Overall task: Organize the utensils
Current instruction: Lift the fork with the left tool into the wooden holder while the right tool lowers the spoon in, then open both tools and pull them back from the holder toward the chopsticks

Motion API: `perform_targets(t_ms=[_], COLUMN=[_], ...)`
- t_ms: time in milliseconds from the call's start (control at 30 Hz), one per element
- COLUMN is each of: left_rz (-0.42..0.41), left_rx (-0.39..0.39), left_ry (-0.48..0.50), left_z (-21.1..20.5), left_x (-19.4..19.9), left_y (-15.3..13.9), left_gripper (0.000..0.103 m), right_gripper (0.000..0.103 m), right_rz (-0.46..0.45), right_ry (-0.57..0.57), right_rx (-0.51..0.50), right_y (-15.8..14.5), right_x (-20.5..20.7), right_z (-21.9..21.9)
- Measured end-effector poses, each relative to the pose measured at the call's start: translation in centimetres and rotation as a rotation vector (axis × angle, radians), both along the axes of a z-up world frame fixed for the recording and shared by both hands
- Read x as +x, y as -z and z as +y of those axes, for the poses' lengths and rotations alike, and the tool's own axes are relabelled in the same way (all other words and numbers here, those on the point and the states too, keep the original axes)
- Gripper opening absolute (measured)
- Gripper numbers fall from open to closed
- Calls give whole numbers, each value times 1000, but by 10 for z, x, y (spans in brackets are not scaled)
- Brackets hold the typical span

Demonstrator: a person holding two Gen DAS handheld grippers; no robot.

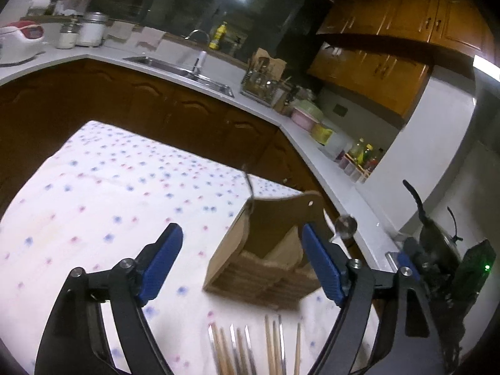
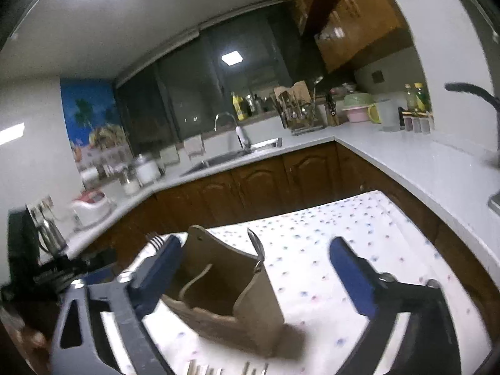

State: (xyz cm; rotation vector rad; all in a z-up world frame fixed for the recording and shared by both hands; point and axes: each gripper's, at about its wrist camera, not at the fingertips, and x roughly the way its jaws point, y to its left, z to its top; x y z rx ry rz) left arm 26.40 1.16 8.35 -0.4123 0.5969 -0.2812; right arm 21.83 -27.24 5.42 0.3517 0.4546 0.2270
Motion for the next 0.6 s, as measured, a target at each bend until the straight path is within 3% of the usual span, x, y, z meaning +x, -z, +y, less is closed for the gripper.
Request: perform_targets(t_ms=[300,600], left_rz=[37,117], left_rx=[56,88], left_ry=[-39,-38], left_z=[10,13], left_x=[-63,-106], left_y=[20,51], left_gripper=[83,83], right_gripper=[102,102], right_rz=[30,99], right_ry=[29,30], right_rx=[89,102], right_y=[2,22], right_x=[-68,-123], right_z=[-20,-22])
